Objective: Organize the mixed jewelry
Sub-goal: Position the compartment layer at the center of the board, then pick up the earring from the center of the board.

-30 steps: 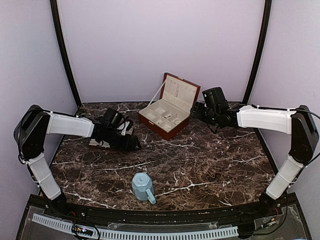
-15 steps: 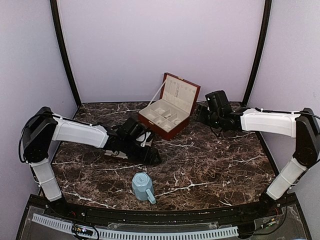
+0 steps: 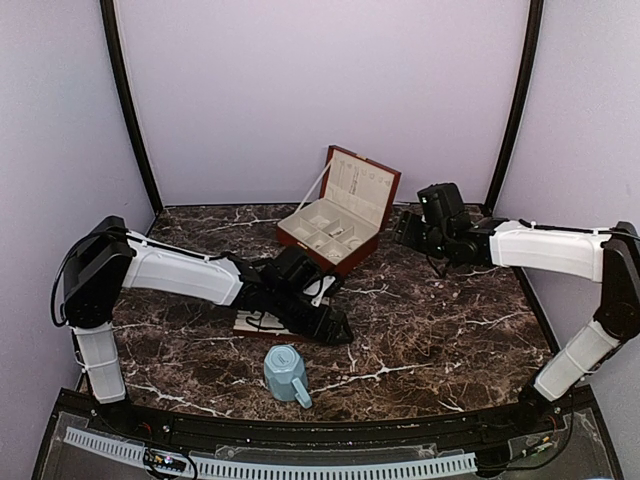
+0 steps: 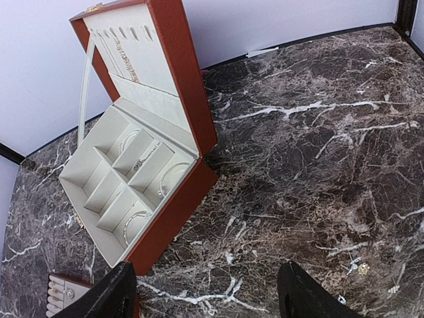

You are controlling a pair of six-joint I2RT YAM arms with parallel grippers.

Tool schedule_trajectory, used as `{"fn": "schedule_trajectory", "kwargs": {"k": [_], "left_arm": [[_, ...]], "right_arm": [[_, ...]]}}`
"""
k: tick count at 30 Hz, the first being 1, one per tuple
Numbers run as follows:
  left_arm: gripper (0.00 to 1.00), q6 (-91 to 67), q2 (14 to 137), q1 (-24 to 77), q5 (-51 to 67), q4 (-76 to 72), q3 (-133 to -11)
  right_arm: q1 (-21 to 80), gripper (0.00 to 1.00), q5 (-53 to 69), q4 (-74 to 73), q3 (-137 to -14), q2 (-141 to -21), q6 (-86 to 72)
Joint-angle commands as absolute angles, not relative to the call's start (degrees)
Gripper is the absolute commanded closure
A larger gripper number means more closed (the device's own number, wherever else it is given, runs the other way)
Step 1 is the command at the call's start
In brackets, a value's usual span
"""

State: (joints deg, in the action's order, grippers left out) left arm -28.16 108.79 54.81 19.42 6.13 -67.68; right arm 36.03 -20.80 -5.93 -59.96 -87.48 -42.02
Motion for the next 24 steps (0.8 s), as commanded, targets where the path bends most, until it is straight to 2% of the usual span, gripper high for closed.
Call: {"fn": "schedule_trajectory", "kwargs": {"k": [1, 9, 16, 24], "left_arm": [[0.09, -26.51, 108.89, 55.19, 21.87, 6.67, -69.76], [0.08, -24.88, 106.34, 55.22, 19.02, 9.51, -70.11], [0.07, -23.8, 98.89, 55.15, 13.18, 13.88, -70.04], [0.05, -24.48, 90.6, 49.96, 10.92, 14.48, -70.9]], "right_arm": [[35.64, 0.26, -22.3, -4.46, -59.38, -85.22, -41.16], [35.6, 0.26, -22.48, -6.39, -58.94, -83.91, -41.04], [35.51, 0.26, -23.06, -11.66, -57.89, -79.81, -40.68], [34.17, 0.32, -20.87, -23.56, -57.42, -75.19, -37.83]]}}
